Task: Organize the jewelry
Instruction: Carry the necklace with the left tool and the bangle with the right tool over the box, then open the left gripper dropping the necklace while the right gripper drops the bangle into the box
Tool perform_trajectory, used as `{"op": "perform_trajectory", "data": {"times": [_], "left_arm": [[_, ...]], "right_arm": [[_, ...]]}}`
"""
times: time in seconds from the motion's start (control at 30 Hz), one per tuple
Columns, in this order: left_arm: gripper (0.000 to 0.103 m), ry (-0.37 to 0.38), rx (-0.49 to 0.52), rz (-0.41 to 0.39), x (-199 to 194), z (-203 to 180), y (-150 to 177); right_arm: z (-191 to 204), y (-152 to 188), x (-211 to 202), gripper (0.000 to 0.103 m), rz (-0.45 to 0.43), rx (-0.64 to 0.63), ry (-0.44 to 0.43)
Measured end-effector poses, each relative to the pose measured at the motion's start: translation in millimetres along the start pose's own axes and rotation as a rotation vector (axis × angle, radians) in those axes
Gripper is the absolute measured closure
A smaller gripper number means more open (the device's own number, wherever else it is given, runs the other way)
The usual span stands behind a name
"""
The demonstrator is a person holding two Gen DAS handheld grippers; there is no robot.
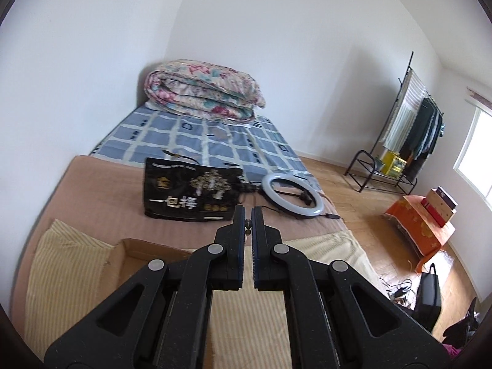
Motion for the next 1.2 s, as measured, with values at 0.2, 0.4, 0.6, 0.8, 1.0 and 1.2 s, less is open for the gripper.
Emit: {"op": "perform_trajectory", "data": {"times": [0.2,0.4,0.6,0.8,1.0,1.2], "left_arm": [[0.102,-0.075,-0.016,0.010,2.7,43.4,3.6],[0.102,-0.115,-0.038,0.025,9.3,73.9,7.8],[0.102,-0.126,-0.066,0.042,22.6,93.3,17.0],[0.102,-0.153,-0.076,0.099,45.8,112.6,39.0],[0.102,-0.189,-0.088,0.157,64.8,133.2,58.3],[0.102,-0.217,-0.086,0.193,76.1,143.2,69.6]], "right_arm": [[51.0,-14.7,9.7,0.029,-0.004,-0.053,-0.062],[93.1,-16.3,23.8,0.029,0.012,-0.093,-0.120],[120.1,-13.5,43.7,0.029,0.039,-0.124,-0.150],[131.5,-6.0,66.9,0.029,0.080,-0.130,-0.159],[139.9,-1.4,88.5,0.029,0.112,-0.136,-0.153],[148.0,2.0,104.3,0.029,0.135,-0.139,-0.157]]}}
Point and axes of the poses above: each gripper's, at about its wrist camera, not at the fingertips, and x roughly the way its jaws point, z to its left, y to its underside, the point moved 10 cm from there along x, roughly the way its jaws point, and after that the axes turned 12 degrees about z, right-handed, at the moved point
